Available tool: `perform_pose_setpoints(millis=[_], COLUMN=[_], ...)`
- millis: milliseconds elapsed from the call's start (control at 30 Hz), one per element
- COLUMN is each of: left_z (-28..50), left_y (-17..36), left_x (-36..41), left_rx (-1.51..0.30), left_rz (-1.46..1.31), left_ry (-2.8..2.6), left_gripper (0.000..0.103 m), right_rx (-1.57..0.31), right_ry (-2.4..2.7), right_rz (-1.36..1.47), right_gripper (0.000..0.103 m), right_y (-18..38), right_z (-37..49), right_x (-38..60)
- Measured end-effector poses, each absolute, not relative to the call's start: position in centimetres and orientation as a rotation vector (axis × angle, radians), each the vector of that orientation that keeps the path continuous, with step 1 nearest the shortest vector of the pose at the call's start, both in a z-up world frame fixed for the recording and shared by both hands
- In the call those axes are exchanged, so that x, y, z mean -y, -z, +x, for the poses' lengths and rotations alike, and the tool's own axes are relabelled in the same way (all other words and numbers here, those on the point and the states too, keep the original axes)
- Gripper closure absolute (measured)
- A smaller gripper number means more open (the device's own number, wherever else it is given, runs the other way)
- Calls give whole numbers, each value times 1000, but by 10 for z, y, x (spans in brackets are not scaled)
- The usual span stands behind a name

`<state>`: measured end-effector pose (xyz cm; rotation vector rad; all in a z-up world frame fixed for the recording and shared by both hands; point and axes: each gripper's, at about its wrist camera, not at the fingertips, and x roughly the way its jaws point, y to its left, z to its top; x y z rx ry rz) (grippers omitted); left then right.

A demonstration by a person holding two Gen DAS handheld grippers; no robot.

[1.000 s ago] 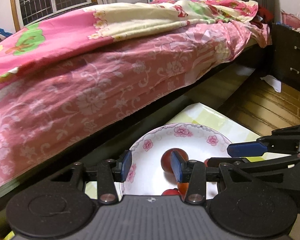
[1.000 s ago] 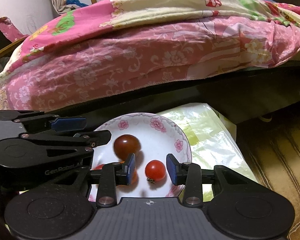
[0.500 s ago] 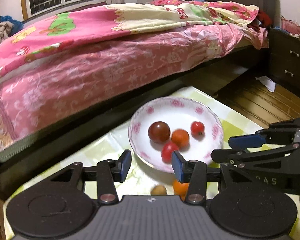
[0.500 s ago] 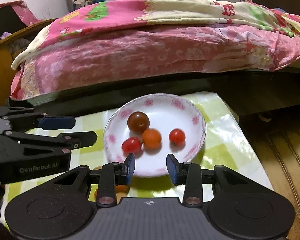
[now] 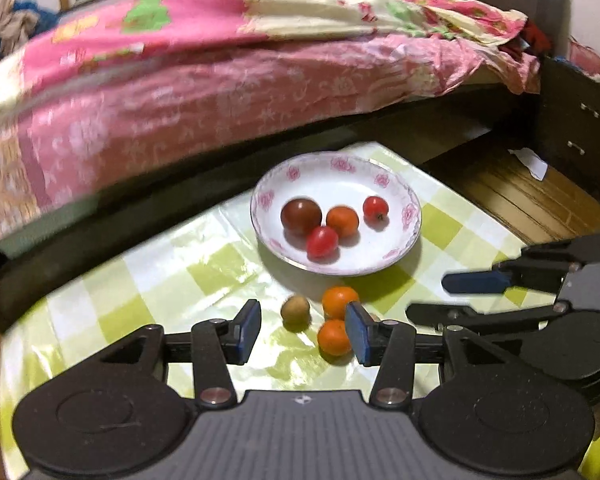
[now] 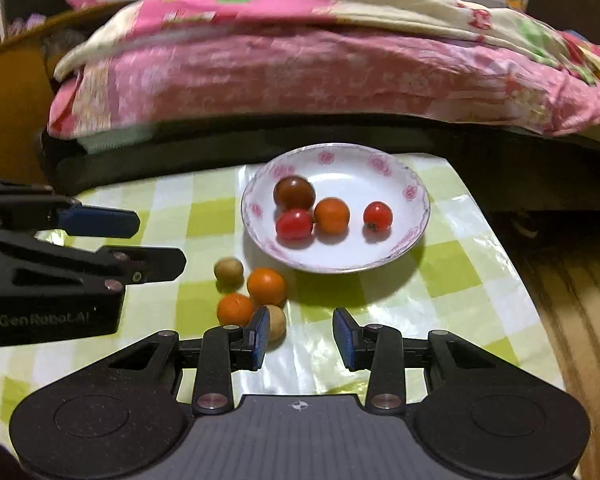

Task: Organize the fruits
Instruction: 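Lift both open tools away from the plate toward the loose fruit, then grasp the tan potato with the right tool while the left tool grasps a mandarin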

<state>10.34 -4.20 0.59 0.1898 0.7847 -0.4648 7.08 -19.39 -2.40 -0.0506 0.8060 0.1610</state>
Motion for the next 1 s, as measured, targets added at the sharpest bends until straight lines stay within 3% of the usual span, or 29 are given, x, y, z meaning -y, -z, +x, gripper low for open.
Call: perform_pose_setpoints(millis=[1000], left_z=[104], left_y=[40], left_x=[39], left_rx=[-882], left_rz=[339], left_ry=[598], left_gripper=[49], right_rx=[-875], right_ry=[-304], right_rz=[-105], right_gripper=[70], right_y=[62], right_z=[87], right_x=[183])
